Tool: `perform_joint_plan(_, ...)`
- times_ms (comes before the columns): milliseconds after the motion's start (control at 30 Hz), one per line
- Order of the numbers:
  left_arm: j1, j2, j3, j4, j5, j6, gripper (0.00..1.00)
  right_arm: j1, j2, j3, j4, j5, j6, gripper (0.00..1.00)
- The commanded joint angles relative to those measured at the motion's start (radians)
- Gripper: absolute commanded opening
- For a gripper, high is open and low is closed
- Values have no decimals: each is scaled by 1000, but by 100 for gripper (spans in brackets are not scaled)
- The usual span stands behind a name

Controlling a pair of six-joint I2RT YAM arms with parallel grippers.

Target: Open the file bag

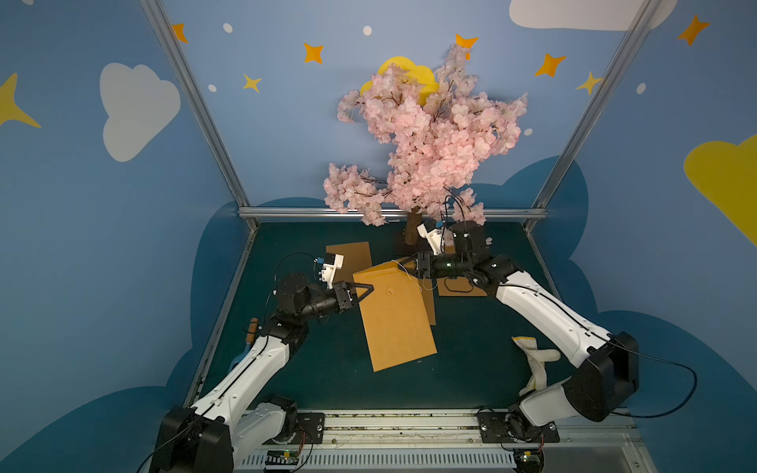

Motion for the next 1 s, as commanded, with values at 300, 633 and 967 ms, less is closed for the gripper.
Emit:
perform_joint_plan(300,-10,-12,-19,-34,16,57,2,-2,-13,21,101,-89,51,25)
perform_joint_plan(633,-9,-52,5,-101,-35,94,7,-23,-21,-8,179,-171,97,6)
perform_joint_plan(967,1,-69,55,-94,-70,74,17,-35,-21,-29,208,-209,110,0)
